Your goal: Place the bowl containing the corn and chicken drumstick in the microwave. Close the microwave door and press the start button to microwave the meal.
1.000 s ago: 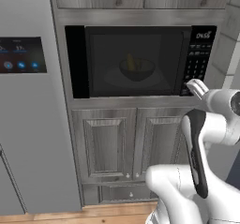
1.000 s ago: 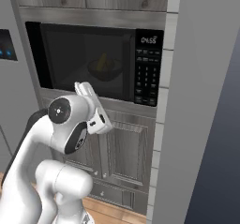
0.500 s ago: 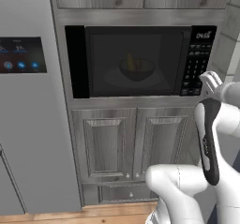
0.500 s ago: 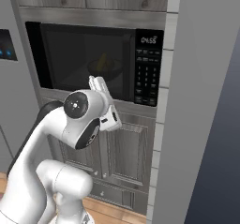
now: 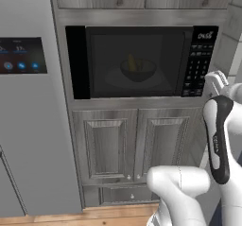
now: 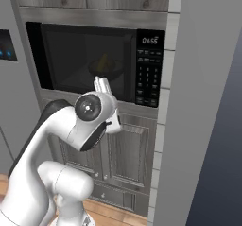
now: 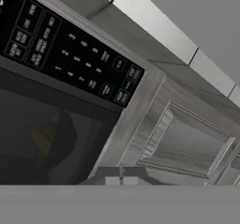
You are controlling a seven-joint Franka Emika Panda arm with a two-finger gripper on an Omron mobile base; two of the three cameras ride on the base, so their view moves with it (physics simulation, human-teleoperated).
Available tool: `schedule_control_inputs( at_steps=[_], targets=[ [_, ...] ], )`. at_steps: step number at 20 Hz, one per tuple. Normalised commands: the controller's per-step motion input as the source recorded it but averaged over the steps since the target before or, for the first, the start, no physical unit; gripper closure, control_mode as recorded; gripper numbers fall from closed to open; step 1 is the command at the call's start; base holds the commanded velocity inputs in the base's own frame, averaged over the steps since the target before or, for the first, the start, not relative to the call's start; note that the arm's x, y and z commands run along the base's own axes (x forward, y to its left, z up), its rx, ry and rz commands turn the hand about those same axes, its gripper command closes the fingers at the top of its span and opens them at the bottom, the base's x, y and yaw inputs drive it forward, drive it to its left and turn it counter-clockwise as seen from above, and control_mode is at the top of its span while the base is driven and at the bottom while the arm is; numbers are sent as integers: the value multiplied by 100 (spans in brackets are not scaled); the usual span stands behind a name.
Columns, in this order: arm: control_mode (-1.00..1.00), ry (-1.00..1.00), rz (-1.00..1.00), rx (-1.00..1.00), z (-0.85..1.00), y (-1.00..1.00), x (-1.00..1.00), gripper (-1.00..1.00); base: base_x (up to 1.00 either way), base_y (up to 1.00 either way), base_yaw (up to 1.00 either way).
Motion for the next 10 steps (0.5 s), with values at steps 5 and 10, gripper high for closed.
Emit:
schedule_control_inputs(
  at_steps=[5,10],
  targets=[
    [-100,1,4,15,-1,0,4,100,0,0,0],
    [-100,9,6,14,-1,0,19,100,0,0,0]
  ],
)
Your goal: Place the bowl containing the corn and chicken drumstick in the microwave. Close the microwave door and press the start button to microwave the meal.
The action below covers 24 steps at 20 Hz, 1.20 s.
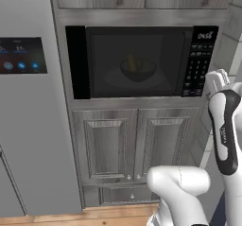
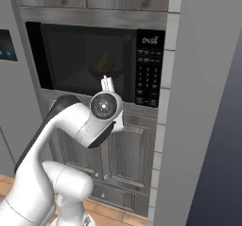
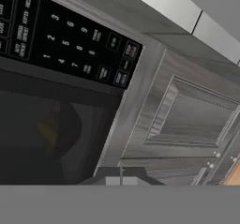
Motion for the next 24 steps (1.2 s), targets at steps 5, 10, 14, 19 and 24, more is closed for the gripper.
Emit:
schedule_control_inputs(
  at_steps=[5,10,14,19,24],
  targets=[
    [-100,3,2,6,-1,0,24,100,0,0,0],
    [-100,0,-2,0,-9,0,27,100,0,0,0],
    [-100,-1,-6,0,-28,-1,22,100,0,0,0],
    [-100,-2,-6,0,-29,-11,13,100,0,0,0],
    [-100,-1,-2,2,-10,-13,16,100,0,0,0]
  ],
)
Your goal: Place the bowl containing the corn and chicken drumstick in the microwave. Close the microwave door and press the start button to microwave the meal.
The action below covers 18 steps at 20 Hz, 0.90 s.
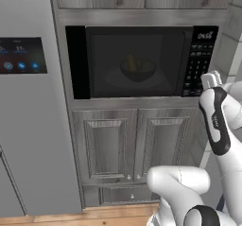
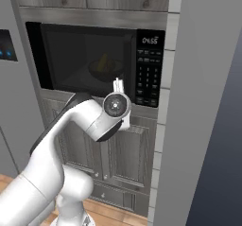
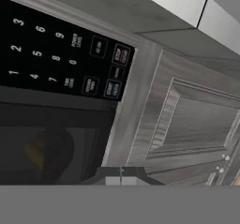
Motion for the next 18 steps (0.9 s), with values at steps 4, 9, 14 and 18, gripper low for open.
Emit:
schedule_control_inputs(
  at_steps=[4,9,14,18],
  targets=[
    [-100,0,0,6,0,-10,23,100,0,0,0],
    [-100,0,0,6,-4,-15,19,100,0,0,0],
    [-100,0,0,1,-18,-1,31,100,0,0,0],
    [-100,0,0,1,-18,-1,33,100,0,0,0]
  ],
)
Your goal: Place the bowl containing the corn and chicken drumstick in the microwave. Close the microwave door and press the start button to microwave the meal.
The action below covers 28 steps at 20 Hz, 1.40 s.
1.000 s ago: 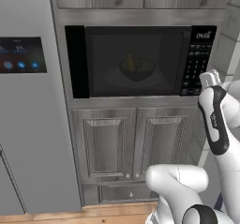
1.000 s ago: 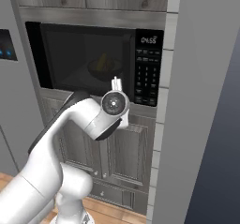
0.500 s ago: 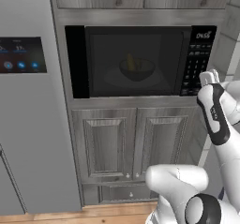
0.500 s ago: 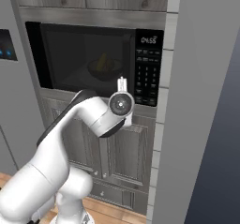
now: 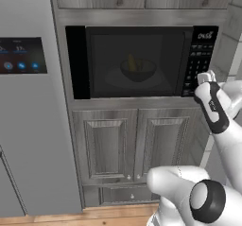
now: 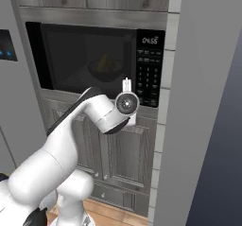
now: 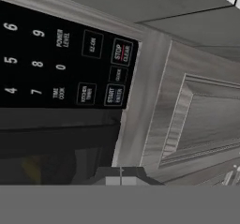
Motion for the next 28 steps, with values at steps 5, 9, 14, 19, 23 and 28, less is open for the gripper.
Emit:
schedule_control_inputs(
  at_steps=[5,9,14,19,23,28],
  targets=[
    [-100,0,0,2,-17,-6,26,100,0,0,0],
    [-100,0,0,1,-14,-4,28,100,0,0,0],
    [-100,0,0,2,-7,-9,23,100,0,0,0],
    [-100,0,0,1,-6,-7,20,100,0,0,0],
    [-100,0,0,0,-14,0,25,100,0,0,0],
    [-100,-1,0,1,-16,-8,25,100,0,0,0]
  ],
)
